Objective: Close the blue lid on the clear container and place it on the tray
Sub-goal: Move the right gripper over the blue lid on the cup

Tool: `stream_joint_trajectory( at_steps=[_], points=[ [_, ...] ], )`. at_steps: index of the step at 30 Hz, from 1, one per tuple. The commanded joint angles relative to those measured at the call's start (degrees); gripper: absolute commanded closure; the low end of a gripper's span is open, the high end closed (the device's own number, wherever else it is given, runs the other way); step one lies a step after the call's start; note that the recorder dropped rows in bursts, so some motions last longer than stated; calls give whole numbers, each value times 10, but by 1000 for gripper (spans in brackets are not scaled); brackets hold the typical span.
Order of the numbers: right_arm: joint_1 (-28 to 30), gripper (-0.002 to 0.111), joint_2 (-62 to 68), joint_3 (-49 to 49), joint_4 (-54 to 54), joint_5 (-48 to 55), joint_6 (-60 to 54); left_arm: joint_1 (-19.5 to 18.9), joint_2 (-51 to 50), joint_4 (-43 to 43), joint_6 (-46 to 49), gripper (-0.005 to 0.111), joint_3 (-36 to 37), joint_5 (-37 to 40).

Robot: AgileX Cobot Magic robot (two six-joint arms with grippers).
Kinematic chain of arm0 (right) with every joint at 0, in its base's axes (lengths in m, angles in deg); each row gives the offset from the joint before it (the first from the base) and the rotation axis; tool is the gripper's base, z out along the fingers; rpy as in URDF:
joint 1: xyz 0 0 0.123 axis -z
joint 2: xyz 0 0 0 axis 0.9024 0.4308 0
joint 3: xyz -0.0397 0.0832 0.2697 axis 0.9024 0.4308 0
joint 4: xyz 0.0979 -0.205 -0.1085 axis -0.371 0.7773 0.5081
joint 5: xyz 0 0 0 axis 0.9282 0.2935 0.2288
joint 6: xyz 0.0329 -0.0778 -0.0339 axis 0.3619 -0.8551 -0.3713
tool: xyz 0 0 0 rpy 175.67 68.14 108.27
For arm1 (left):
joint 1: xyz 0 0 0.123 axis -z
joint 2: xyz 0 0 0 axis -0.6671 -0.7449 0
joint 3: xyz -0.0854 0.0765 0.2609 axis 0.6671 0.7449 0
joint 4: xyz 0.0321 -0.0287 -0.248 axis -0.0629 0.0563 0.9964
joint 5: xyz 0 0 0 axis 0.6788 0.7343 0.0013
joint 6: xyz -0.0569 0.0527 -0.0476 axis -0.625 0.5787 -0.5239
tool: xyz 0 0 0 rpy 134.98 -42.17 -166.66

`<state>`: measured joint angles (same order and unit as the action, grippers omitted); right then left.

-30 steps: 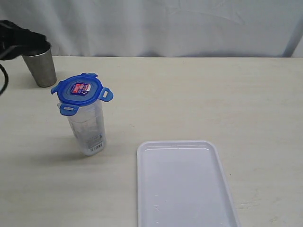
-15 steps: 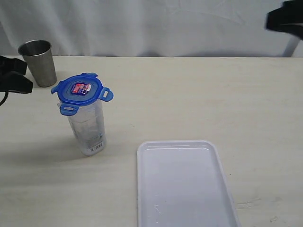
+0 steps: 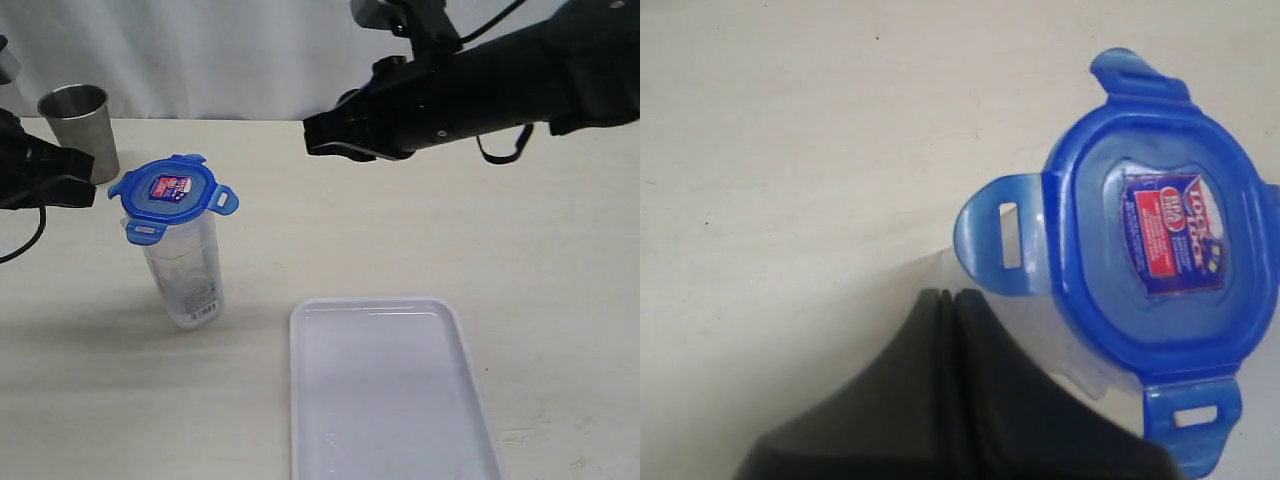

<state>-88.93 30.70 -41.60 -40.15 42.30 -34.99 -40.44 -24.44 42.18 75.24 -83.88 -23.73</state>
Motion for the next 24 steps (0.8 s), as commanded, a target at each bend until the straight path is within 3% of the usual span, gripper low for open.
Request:
stream_joint_trajectory(
  at_steps=[1,9,24],
  points=[
    [-16,104,66,-71,-12,30,11,3,0,2,-14,105,2,14],
    [-34,104,155,-119,-22,16,16,6,-19,15,-12,105,2,43],
    [-83,104,165,-119,-36,-79,-22,6,-34,28,-8,105,1,29]
  ],
)
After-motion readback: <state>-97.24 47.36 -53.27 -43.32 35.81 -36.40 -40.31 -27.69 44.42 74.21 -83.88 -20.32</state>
